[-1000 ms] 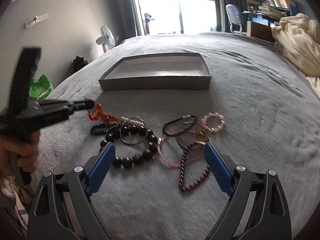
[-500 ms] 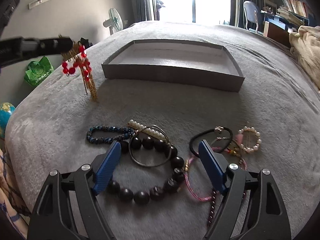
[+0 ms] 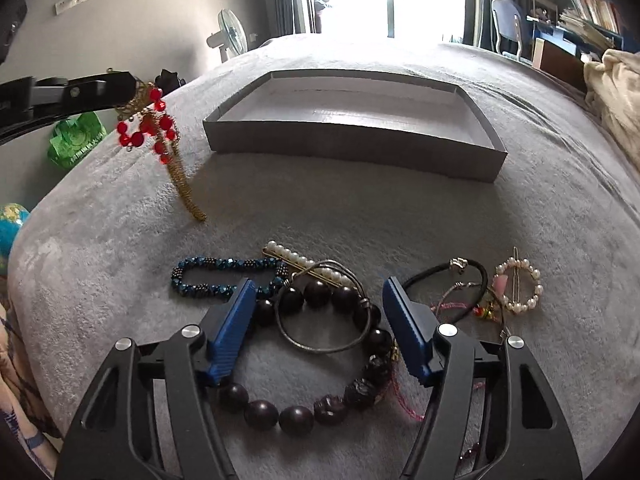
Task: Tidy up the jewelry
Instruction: 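Close the right tool on the thin silver bangle while the left tool holds the earring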
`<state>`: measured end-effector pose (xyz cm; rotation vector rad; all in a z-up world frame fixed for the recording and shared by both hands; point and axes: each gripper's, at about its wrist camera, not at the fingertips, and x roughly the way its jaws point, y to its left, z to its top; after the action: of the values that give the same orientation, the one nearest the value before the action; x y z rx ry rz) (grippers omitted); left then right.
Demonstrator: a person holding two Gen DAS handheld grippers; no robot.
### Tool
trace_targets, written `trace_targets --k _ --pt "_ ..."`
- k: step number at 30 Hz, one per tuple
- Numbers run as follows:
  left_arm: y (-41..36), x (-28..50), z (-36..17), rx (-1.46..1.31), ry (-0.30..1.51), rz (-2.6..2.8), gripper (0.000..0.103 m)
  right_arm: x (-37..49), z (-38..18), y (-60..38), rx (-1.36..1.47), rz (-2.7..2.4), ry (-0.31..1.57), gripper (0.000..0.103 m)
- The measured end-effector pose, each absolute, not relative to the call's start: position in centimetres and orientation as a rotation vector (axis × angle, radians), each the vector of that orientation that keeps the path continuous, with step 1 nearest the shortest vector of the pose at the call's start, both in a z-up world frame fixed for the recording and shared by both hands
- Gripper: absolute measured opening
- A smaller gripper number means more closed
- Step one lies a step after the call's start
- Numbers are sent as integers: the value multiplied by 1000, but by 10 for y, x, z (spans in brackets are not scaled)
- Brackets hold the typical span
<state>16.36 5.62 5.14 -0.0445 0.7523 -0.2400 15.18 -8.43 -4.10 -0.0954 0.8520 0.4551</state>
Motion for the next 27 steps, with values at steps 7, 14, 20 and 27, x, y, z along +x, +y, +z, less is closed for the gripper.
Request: trace_targets --k 7,14,20,27 --pt "52 163 47 -37 753 -254 1 150 -44 -94 -55 461 855 40" --pt "55 162 46 -41 751 -245 1 153 -41 -101 -31 438 852 29" --pt "56 161 45 -42 751 -246 1 154 -36 -105 -15 443 833 7" --pt "57 161 45 -45 750 -247 1 149 -25 -105 0 478 802 5"
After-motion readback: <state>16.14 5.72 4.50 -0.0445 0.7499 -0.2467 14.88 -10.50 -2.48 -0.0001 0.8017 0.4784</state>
